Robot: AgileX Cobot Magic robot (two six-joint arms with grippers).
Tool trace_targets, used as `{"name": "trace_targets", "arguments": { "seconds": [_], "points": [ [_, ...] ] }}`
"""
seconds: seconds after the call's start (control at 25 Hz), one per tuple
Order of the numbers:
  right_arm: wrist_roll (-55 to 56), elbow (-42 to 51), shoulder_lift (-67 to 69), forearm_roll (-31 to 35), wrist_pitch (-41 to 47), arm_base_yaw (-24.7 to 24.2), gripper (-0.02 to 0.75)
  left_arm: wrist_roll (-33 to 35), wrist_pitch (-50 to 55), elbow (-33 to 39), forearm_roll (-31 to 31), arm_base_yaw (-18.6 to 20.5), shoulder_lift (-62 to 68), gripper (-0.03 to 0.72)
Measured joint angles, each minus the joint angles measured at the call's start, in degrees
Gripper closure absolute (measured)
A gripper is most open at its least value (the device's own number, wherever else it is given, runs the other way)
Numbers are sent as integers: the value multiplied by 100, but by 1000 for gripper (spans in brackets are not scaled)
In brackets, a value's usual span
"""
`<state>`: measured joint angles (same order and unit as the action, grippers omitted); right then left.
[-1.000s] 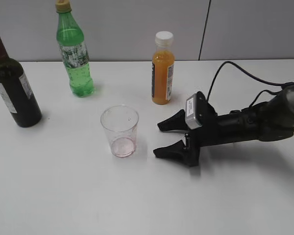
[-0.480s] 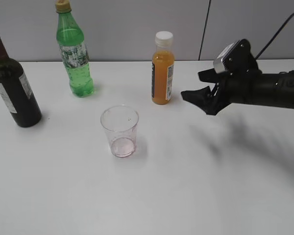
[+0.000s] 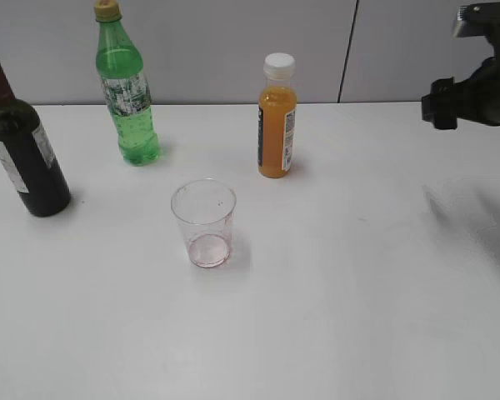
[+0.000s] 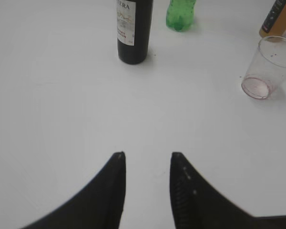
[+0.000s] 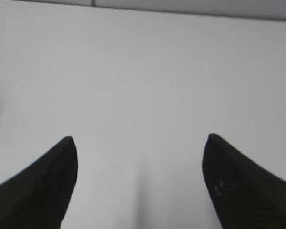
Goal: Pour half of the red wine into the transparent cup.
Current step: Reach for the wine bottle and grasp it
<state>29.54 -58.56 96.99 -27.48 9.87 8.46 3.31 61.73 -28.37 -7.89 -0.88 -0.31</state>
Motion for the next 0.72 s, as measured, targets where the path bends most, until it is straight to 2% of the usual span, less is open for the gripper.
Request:
{"name": "trace_targets", "arguments": {
  "seconds": [0.12,0.24,0.32,0.52,0.72],
  "points": [
    [-1099,-766,-19,1298,1647,-98,126,0,0,0,0,0,0,449],
    [-2613,-1538,-21,3131,3035,-321,126,0,0,0,0,0,0,449],
    [-2954,-2016,-26,3610,3859,-434,128,0,0,0,0,0,0,449],
    [-3138,-2520,-287,3461,5358,-489,139,0,0,0,0,0,0,449],
    [-3052,-1826,-1562,3159,5572,-489,143,0,0,0,0,0,0,449]
  ]
}}
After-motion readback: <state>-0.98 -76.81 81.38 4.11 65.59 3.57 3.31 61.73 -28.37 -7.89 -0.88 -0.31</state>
